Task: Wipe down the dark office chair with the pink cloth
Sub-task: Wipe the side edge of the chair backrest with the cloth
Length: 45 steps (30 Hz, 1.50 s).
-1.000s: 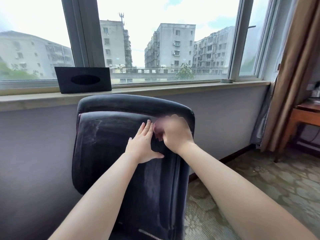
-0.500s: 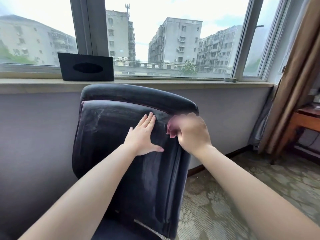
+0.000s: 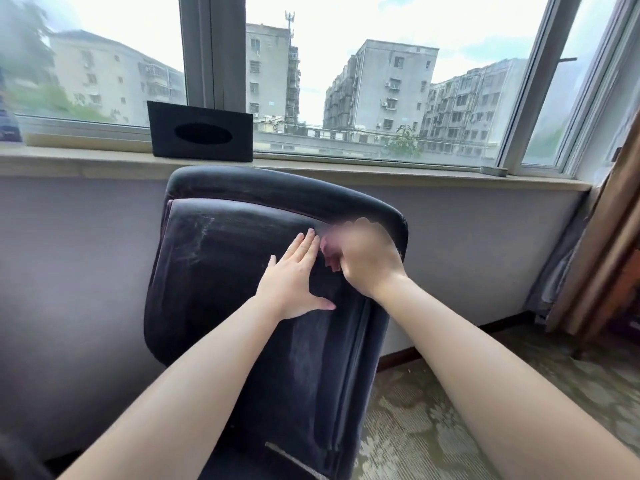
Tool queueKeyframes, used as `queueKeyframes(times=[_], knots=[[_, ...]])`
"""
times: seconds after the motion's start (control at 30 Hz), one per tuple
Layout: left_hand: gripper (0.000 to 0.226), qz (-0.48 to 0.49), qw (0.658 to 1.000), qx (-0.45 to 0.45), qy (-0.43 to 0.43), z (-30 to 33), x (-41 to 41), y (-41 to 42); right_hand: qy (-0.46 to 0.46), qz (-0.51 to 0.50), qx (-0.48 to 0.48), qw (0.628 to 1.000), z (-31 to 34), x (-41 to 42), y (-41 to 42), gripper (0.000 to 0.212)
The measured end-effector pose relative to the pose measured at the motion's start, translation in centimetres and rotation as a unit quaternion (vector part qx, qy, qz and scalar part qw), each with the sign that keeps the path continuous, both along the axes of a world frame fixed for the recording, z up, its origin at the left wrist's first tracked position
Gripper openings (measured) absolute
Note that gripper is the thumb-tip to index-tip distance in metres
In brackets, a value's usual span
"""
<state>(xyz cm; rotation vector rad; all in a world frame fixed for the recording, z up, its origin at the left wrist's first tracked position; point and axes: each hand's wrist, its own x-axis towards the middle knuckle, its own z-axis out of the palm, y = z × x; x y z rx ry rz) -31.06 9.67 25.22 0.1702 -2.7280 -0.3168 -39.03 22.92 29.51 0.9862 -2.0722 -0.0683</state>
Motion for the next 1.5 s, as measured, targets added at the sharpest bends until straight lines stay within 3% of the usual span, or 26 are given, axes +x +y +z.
queueKeyframes(times=[0.1,0.4,0.53,0.73,1.2,1.5], knots=[[0.121,-0.004,1.000,0.004,0.005,0.1,0.4,0.4,-0.029,0.000,0.021,0.999,0.9,0.6,-0.6,0.017],[0.121,-0.013,0.998,-0.062,0.023,0.4,1.6,2.4,-0.058,-0.018,0.049,0.997,0.0,3.6,5.4,0.056],[0.124,-0.013,0.996,-0.084,0.007,0.8,2.6,3.0,-0.017,-0.024,0.054,0.998,0.0,4.8,7.3,0.045],[0.141,0.032,0.998,-0.043,-0.044,0.5,2.1,2.7,-0.055,-0.031,0.097,0.993,1.2,5.0,7.0,0.045],[0.131,-0.064,0.993,-0.099,0.030,-0.6,0.9,-1.9,-0.070,0.006,0.118,0.991,2.8,2.4,-1.2,0.041],[0.133,-0.031,0.993,-0.113,-0.011,-0.1,2.1,-0.6,-0.028,-0.010,0.102,0.994,2.1,3.7,6.3,0.044]])
